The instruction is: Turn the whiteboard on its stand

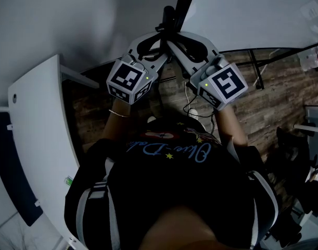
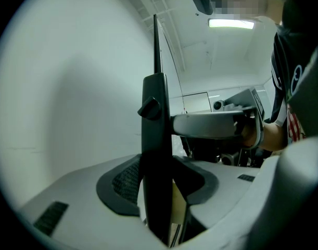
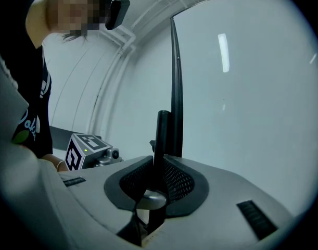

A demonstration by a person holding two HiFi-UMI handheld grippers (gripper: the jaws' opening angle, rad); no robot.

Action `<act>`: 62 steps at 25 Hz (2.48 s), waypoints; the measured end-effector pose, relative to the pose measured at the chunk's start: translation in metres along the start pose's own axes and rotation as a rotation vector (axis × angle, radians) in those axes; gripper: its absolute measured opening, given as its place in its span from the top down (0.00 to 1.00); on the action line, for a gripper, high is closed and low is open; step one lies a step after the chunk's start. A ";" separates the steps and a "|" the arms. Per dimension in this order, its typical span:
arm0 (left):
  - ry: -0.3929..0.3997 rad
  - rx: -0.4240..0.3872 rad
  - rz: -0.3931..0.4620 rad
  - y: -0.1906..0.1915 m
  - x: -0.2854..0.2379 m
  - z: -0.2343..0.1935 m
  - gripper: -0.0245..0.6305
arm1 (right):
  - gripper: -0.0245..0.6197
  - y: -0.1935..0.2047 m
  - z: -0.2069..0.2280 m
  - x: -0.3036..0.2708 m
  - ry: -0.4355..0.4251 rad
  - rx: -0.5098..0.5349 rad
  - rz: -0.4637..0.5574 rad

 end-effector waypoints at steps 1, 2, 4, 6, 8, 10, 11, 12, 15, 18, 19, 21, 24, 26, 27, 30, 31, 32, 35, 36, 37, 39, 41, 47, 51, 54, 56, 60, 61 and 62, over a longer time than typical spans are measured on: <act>0.001 -0.001 0.000 0.000 0.001 0.000 0.70 | 0.87 0.000 -0.001 0.000 0.004 -0.001 0.001; 0.003 -0.001 -0.001 0.000 0.001 0.000 0.70 | 0.87 0.000 -0.001 0.000 0.008 -0.002 0.002; 0.009 -0.001 0.000 -0.001 0.001 -0.001 0.70 | 0.87 -0.001 -0.001 0.000 0.012 -0.003 0.001; 0.013 0.001 0.001 0.000 0.001 -0.001 0.70 | 0.87 -0.001 -0.001 -0.001 0.015 0.000 -0.005; 0.014 0.002 0.001 0.000 0.001 -0.002 0.70 | 0.87 0.000 -0.001 -0.001 0.017 0.002 -0.005; 0.007 0.002 0.000 0.000 0.001 -0.002 0.70 | 0.87 0.000 -0.001 -0.002 0.013 0.001 -0.003; 0.001 0.002 -0.001 -0.001 0.001 -0.002 0.70 | 0.87 -0.001 0.000 -0.002 0.007 0.001 -0.003; -0.005 0.003 -0.001 -0.001 0.001 -0.002 0.70 | 0.87 -0.001 0.000 -0.002 -0.001 0.002 -0.002; -0.022 0.007 -0.009 -0.001 -0.001 -0.001 0.71 | 0.87 -0.001 0.002 -0.002 -0.027 0.000 0.000; -0.036 0.007 -0.011 -0.002 -0.002 0.000 0.71 | 0.87 -0.001 0.005 -0.001 -0.044 0.000 0.003; -0.041 0.008 -0.007 -0.002 -0.002 0.000 0.71 | 0.87 -0.002 0.005 -0.002 -0.049 -0.001 0.004; -0.052 0.010 -0.001 -0.003 -0.002 -0.001 0.71 | 0.87 -0.001 0.006 -0.003 -0.058 -0.002 0.005; -0.065 0.003 0.002 -0.004 -0.003 0.000 0.71 | 0.87 -0.001 0.007 -0.003 -0.067 0.002 0.010; -0.073 0.002 0.012 -0.004 -0.004 0.001 0.71 | 0.87 0.000 0.007 -0.002 -0.069 0.010 0.011; -0.074 0.003 0.017 -0.004 -0.003 0.001 0.71 | 0.87 0.000 0.005 -0.003 -0.068 0.011 0.009; -0.063 0.003 0.024 -0.002 0.003 -0.002 0.71 | 0.86 0.001 0.000 -0.006 -0.063 0.008 0.010; -0.056 0.003 0.023 -0.002 0.004 -0.003 0.71 | 0.86 0.000 -0.001 -0.007 -0.059 0.008 0.010; -0.049 0.004 0.021 -0.002 0.004 -0.003 0.71 | 0.86 0.000 -0.001 -0.006 -0.055 0.007 0.008; -0.029 0.004 0.014 -0.001 0.006 -0.004 0.71 | 0.87 -0.001 -0.003 -0.007 -0.037 0.004 0.006; -0.026 0.005 0.016 0.000 0.010 -0.007 0.71 | 0.87 0.000 -0.006 -0.011 -0.030 0.003 0.007; -0.024 0.007 0.019 0.001 0.017 -0.012 0.71 | 0.87 0.002 -0.012 -0.017 -0.023 0.002 0.008; -0.021 0.010 0.023 0.005 0.032 -0.021 0.71 | 0.87 0.004 -0.025 -0.031 -0.011 0.003 0.007; -0.016 0.011 0.020 0.007 0.041 -0.026 0.71 | 0.87 0.005 -0.033 -0.038 -0.002 0.005 0.001; -0.001 0.013 0.013 0.007 0.045 -0.029 0.71 | 0.87 0.003 -0.038 -0.041 0.018 0.012 -0.013; -0.001 0.012 0.011 0.007 0.052 -0.034 0.71 | 0.87 0.002 -0.045 -0.047 0.020 0.018 -0.018; 0.001 0.012 0.010 0.006 0.053 -0.033 0.71 | 0.87 0.002 -0.046 -0.047 0.026 0.012 -0.020; 0.002 0.010 0.008 0.005 0.053 -0.032 0.71 | 0.87 0.000 -0.047 -0.046 0.030 0.011 -0.020; 0.007 0.011 0.003 0.004 0.054 -0.032 0.71 | 0.87 0.000 -0.047 -0.046 0.041 0.004 -0.019; 0.007 0.011 0.003 0.004 0.054 -0.032 0.71 | 0.87 -0.001 -0.048 -0.046 0.042 0.003 -0.021; 0.008 0.011 0.004 0.003 0.054 -0.032 0.71 | 0.87 -0.001 -0.048 -0.046 0.044 0.003 -0.022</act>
Point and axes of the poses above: the fingertips, and each gripper's own axes: x backward along the fingers, z to its right, y out of its underside, the point moved 7 cm from there along x, backward along the fingers, and after that the axes turned 6 degrees about y, right-handed, at the moved point
